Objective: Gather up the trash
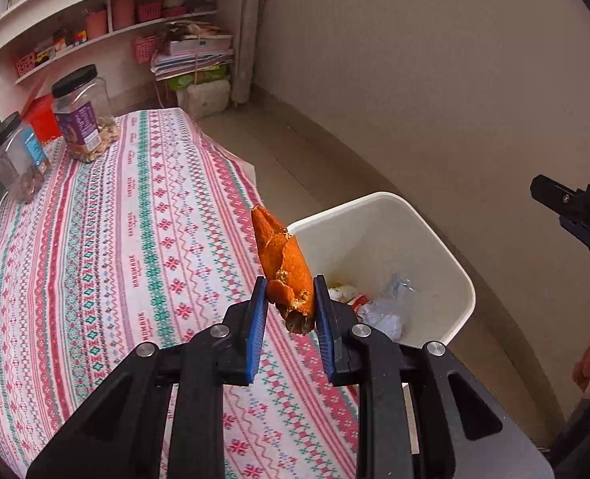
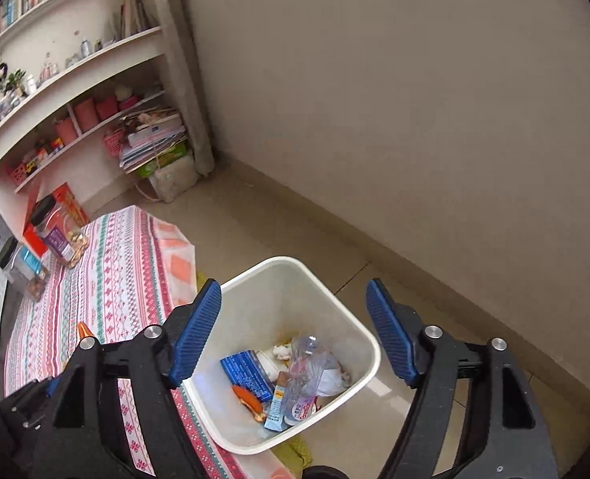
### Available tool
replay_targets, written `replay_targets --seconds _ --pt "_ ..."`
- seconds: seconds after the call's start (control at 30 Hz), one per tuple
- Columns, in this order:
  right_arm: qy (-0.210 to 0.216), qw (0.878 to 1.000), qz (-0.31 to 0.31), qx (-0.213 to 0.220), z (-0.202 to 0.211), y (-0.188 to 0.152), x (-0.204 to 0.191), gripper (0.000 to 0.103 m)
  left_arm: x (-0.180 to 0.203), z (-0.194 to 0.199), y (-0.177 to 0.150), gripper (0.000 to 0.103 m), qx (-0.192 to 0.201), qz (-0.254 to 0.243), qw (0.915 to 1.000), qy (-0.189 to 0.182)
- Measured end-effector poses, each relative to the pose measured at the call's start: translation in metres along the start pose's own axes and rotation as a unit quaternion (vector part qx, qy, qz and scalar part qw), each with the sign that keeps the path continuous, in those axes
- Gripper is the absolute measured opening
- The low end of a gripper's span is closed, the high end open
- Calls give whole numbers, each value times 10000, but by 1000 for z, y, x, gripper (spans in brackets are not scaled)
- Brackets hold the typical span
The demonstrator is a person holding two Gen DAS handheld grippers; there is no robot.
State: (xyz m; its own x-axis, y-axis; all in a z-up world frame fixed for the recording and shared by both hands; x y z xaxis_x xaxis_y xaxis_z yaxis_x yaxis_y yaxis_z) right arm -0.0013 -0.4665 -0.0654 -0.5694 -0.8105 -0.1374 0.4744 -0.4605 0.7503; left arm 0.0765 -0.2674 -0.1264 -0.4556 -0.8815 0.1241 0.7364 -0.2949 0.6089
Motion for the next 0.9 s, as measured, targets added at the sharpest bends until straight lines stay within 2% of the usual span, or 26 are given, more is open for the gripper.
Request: replay_targets --seconds 0.13,0.2,0.27,0.37,0.47,0.57,0.6,0.7,0.77,0.83,0.9 --pt "-171 9991 -353 163 9 9 32 80 44 -13 12 25 56 -187 9997 -161" --pt "-262 9982 -493 230 14 12 46 80 62 -16 19 31 90 -221 9995 -226" --pt "-294 9972 -619 302 19 13 56 81 72 -14 23 61 150 -239 9993 -239" --pt "-261 9966 -661 416 27 13 55 84 74 1 19 79 356 -357 9986 -156" --pt "-233 9970 -437 590 40 10 38 88 62 19 9 86 585 -542 9967 154" --pt "-142 9952 -183 949 62 7 12 93 39 49 0 92 994 -578 9915 603" --pt "-128 9934 -100 1133 71 7 2 96 30 63 -2 93 1194 -573 9884 739" --pt "-42 9851 168 1711 98 3 -30 96 1 111 -8 96 1960 -412 9731 1141" --pt "107 9802 302 1956 112 -2 -51 96 -20 138 -11 96 2282 -255 9649 1272" --pt "268 9788 477 1976 118 -11 -77 96 -41 153 -13 96 2078 -150 9672 1455" --pt "449 9811 678 1758 118 -21 -103 96 -65 165 -14 96 1961 65 9659 1689"
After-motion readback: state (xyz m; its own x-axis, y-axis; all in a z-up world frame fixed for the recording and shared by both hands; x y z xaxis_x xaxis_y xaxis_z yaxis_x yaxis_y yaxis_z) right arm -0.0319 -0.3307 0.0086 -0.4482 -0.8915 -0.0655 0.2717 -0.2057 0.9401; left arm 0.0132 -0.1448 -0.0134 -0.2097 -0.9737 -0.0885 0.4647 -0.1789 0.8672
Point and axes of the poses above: each gripper's, at about its wrist camera, not at the fingertips, and z roughly against the way its jaws point, x to its right, y to its top, the point moved 5 cm from there along -z, roughly the way its jaws point
